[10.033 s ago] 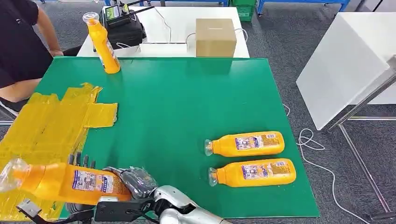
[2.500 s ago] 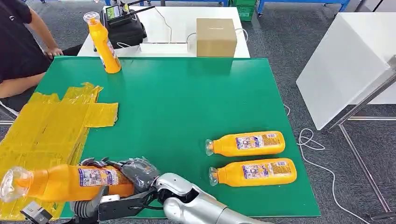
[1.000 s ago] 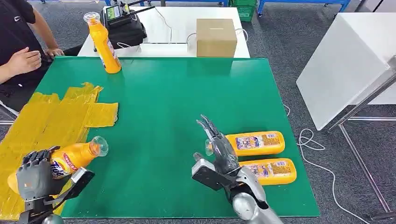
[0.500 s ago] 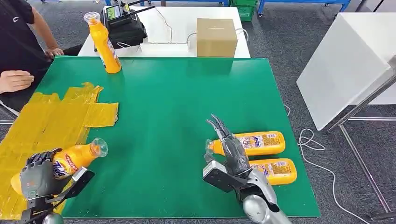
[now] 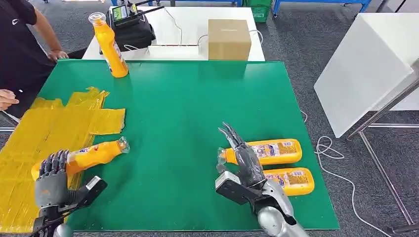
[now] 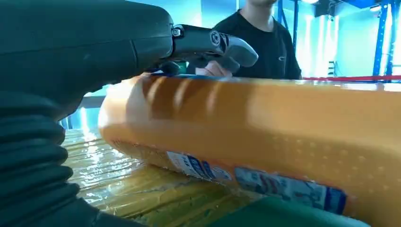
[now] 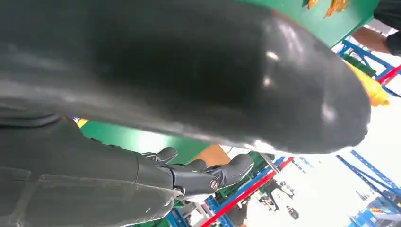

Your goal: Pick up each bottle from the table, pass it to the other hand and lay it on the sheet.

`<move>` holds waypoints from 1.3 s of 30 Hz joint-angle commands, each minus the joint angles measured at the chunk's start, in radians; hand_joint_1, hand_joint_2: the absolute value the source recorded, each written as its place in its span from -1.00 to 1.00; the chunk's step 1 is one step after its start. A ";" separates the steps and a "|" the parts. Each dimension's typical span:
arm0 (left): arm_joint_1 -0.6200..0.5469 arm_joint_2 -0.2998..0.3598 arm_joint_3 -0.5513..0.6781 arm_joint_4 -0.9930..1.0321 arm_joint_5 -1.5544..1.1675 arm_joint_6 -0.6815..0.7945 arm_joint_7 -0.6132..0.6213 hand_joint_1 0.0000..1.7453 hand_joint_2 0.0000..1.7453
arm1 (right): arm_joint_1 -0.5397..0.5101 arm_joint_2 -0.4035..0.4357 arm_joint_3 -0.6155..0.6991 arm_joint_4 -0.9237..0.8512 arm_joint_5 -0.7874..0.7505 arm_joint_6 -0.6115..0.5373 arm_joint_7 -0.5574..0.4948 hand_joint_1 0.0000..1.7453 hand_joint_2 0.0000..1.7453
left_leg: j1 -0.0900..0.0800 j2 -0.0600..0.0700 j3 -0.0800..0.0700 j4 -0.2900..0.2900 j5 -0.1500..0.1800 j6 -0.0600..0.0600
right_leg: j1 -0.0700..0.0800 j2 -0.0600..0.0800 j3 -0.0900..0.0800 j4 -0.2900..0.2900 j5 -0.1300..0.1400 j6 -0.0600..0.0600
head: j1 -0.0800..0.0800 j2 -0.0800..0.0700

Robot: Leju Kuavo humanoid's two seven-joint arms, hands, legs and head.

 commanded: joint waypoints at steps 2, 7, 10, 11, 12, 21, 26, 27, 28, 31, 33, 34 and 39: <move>-0.044 0.026 -0.048 0.107 0.001 -0.002 0.004 -1.00 -1.00 | -0.016 -0.013 -0.007 0.030 0.004 0.003 0.002 -1.00 -1.00 | -0.001 -0.001 0.005 -0.002 -0.001 -0.001 | -0.001 -0.002 0.004 -0.001 -0.001 0.000 | 0.000 0.000; -0.019 0.013 -0.029 0.038 0.031 -0.002 0.010 -1.00 -1.00 | -0.007 -0.016 -0.010 0.024 0.006 0.003 0.004 -1.00 -1.00 | -0.001 0.000 0.002 -0.001 0.000 -0.001 | -0.001 -0.001 -0.004 -0.001 -0.001 0.000 | 0.000 0.000; -0.004 -0.026 0.012 -0.019 0.168 -0.002 -0.095 -1.00 -1.00 | -0.002 -0.026 -0.005 0.016 0.035 -0.016 0.012 -1.00 -1.00 | 0.000 0.000 0.002 -0.001 0.000 -0.001 | 0.000 -0.001 -0.005 -0.001 -0.001 0.000 | 0.000 0.000; -0.004 -0.026 0.012 -0.019 0.168 -0.002 -0.095 -1.00 -1.00 | -0.002 -0.026 -0.005 0.016 0.035 -0.016 0.012 -1.00 -1.00 | -0.001 0.000 0.004 -0.001 -0.001 -0.001 | -0.001 -0.001 -0.002 -0.001 -0.001 0.000 | 0.000 0.000; 0.011 -0.054 0.028 -0.053 0.327 -0.002 -0.182 -1.00 -1.00 | 0.009 -0.037 -0.006 0.000 0.054 -0.029 0.012 -1.00 -1.00 | -0.001 0.000 0.003 -0.001 -0.001 -0.001 | -0.001 -0.001 -0.002 -0.001 -0.001 0.000 | 0.000 0.000; 0.362 -0.350 -0.017 -0.886 0.986 -0.580 -0.407 -1.00 -1.00 | 0.385 -0.256 -0.028 -0.460 0.236 -0.214 0.144 -1.00 1.00 | -0.002 -0.006 0.001 0.003 -0.005 0.001 | -0.002 -0.006 -0.005 0.000 -0.005 0.002 | 0.000 0.000; 0.374 -0.354 -0.014 -0.894 1.013 -0.609 -0.423 -1.00 -1.00 | 0.429 -0.349 0.023 -0.522 0.247 -0.279 0.247 -1.00 1.00 | -0.007 -0.002 0.003 0.003 -0.010 0.005 | -0.006 -0.002 -0.004 0.000 -0.008 0.006 | 0.000 0.000; 0.375 -0.350 -0.019 -0.892 1.025 -0.636 -0.418 -1.00 -1.00 | 0.438 -0.368 0.025 -0.533 0.246 -0.296 0.273 -1.00 1.00 | -0.008 -0.001 0.002 0.002 -0.009 0.006 | -0.006 -0.001 -0.004 -0.001 -0.007 0.007 | 0.000 0.000; 0.376 -0.352 -0.016 -0.890 1.036 -0.653 -0.418 -1.00 -1.00 | 0.452 -0.391 0.014 -0.543 0.244 -0.313 0.302 -1.00 1.00 | -0.008 -0.001 0.001 0.001 -0.008 0.006 | -0.006 -0.001 -0.005 -0.001 -0.007 0.006 | 0.000 0.000; 0.375 -0.355 -0.029 -0.881 1.026 -0.661 -0.423 -1.00 -1.00 | 0.498 -0.432 -0.073 -0.554 0.240 -0.328 0.373 -1.00 1.00 | -0.008 -0.003 0.002 0.001 -0.008 0.007 | -0.007 -0.003 -0.005 -0.001 -0.007 0.007 | 0.000 0.000; 0.371 -0.351 -0.040 -0.873 1.028 -0.660 -0.422 -1.00 -1.00 | 0.519 -0.426 -0.145 -0.536 0.223 -0.306 0.354 -1.00 1.00 | -0.008 -0.003 0.004 0.001 -0.008 0.006 | -0.007 -0.003 -0.004 -0.002 -0.007 0.007 | 0.000 0.000; 0.367 -0.344 -0.050 -0.867 1.028 -0.655 -0.422 -1.00 -1.00 | 0.528 -0.411 -0.190 -0.520 0.221 -0.282 0.343 -1.00 1.00 | -0.008 -0.003 0.003 0.000 -0.007 0.007 | -0.007 -0.003 -0.005 -0.002 -0.006 0.007 | 0.000 0.000; 0.333 -0.288 -0.113 -0.815 1.082 -0.688 -0.406 -1.00 -1.00 | 0.491 -0.284 -0.471 -0.346 0.209 -0.113 0.185 -1.00 1.00 | -0.008 -0.002 0.008 -0.002 -0.007 0.006 | -0.007 -0.002 0.000 -0.004 -0.005 0.007 | 0.000 0.000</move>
